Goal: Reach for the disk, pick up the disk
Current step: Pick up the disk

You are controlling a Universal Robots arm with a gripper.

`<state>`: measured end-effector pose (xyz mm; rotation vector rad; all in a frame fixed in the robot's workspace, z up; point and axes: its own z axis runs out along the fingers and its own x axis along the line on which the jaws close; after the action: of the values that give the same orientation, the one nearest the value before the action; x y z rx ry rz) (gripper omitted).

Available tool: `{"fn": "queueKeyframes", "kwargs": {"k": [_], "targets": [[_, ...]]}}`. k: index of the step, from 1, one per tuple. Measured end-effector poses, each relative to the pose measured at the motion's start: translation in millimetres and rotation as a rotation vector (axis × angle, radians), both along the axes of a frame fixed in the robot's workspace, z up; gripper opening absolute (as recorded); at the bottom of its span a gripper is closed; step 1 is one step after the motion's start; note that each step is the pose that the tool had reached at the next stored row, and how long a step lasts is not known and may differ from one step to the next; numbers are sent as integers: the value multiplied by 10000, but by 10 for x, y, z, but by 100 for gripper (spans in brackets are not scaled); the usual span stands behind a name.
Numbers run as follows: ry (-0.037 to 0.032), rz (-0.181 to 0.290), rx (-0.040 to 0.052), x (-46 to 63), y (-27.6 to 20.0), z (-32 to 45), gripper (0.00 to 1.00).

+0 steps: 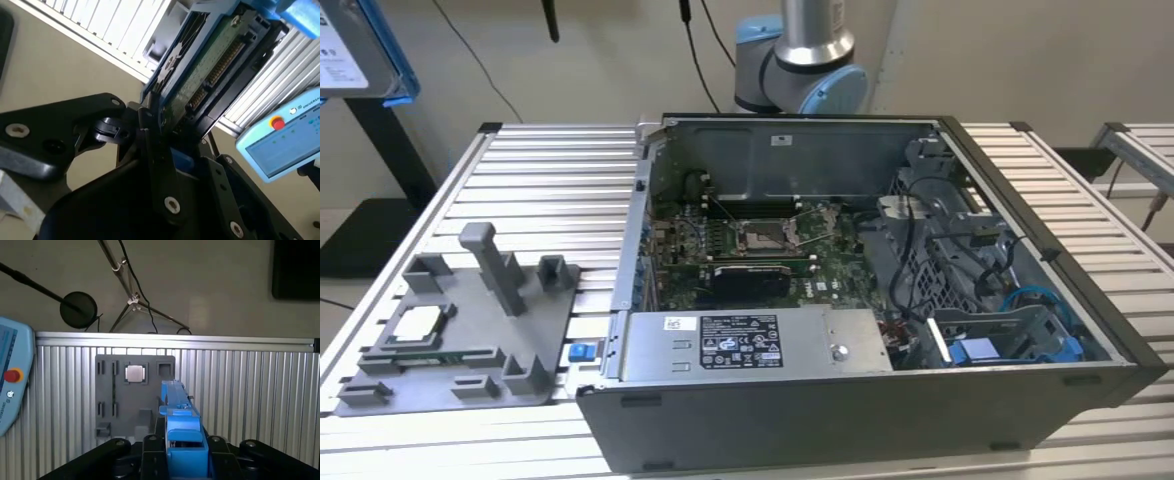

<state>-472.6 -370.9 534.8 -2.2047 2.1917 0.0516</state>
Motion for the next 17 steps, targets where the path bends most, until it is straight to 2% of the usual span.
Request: {"fn": "queueKeyframes", "kwargs": {"k": [3, 17], "targets": [[0, 2, 0, 48, -1, -1, 0], [-1, 4, 0, 686, 0, -1, 0]]}}
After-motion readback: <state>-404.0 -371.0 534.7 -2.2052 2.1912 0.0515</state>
